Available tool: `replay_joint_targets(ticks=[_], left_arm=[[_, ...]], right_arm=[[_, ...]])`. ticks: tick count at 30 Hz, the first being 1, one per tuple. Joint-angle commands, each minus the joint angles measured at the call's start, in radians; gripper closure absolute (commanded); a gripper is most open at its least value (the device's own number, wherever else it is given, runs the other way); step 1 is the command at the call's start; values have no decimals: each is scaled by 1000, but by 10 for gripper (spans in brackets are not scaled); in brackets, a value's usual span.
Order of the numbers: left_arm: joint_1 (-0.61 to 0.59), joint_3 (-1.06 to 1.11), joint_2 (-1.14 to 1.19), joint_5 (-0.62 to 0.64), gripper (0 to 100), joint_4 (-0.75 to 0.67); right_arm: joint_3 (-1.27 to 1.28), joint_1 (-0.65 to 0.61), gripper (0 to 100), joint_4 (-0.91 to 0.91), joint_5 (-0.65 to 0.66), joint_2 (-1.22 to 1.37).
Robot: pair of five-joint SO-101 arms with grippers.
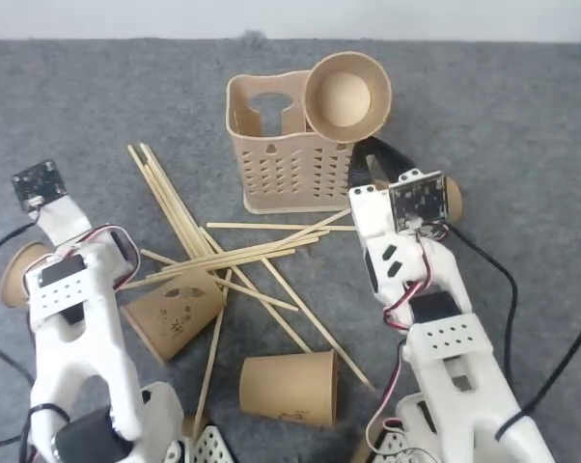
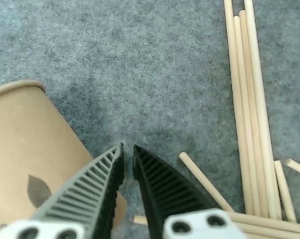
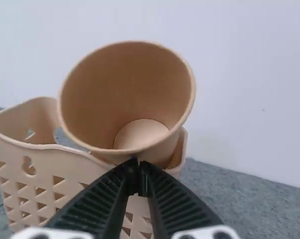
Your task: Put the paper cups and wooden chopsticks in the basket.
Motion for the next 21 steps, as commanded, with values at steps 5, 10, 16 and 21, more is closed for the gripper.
replay_joint_targets(ticks=[5, 10, 16, 21], left_arm=[[-5, -12, 0, 0, 970, -25], [-5, -12, 0, 0, 970, -25], [-5, -12, 0, 0, 970, -25], [-5, -13, 0, 0, 970, -26]], right_arm=[[-74, 12, 991, -239, -9, -1], [-66, 18, 991, -277, -8, -1], [-37, 68, 991, -199, -6, -1], [-41, 179, 991, -48, -8, -24]])
